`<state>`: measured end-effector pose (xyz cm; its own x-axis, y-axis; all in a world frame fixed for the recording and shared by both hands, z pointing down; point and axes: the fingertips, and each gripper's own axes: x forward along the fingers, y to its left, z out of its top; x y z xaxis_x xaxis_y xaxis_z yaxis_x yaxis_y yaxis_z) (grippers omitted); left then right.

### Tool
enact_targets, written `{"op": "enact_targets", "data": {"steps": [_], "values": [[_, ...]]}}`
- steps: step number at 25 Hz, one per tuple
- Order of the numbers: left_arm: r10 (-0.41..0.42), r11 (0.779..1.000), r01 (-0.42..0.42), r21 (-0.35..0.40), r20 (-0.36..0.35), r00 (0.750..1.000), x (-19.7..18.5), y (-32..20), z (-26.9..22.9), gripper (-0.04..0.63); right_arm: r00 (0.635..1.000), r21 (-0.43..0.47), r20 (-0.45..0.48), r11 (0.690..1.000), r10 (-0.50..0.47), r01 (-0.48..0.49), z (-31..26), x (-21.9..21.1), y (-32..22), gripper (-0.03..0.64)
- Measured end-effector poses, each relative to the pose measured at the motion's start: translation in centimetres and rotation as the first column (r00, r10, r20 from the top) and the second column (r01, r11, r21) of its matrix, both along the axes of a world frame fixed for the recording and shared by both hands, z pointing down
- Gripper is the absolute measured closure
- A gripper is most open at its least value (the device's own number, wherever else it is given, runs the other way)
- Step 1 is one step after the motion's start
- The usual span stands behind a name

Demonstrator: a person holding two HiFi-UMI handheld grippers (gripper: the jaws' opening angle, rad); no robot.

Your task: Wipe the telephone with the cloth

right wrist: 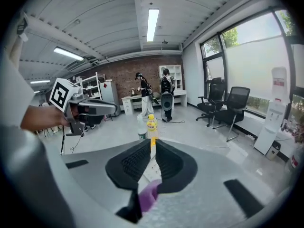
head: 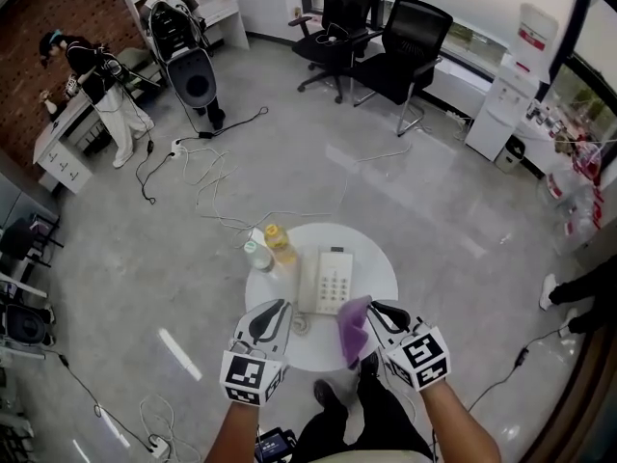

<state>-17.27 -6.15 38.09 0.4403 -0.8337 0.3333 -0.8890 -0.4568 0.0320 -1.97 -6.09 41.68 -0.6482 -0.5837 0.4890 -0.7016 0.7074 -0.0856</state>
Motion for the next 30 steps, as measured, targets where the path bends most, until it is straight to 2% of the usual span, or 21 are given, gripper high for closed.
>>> {"op": "enact_targets", "data": {"steps": [14, 22, 30], "values": [[-0.043, 0.989, 0.044, -0.140, 0.013, 0.999, -1.2, -3.2, 10.8, 0.559, 0.999, -0.158, -0.034, 0.987, -0.028, 0.022, 12.4, -1.5, -1.8, 0.518], [-0.070, 0.978, 0.074, -0.197, 0.025, 0.997, -1.1, -4.9, 16.1, 0.558, 0.993, -0.269, -0.089, 0.961, -0.084, 0.057, 19.6, -2.8, -0.4, 0.429], [-0.079, 0.965, 0.087, -0.248, 0.039, 0.996, -0.3, -6.3, 20.4, 0.558, 0.984, -0.340, -0.134, 0.938, -0.117, 0.066, 24.8, -3.2, -0.2, 0.347]]}}
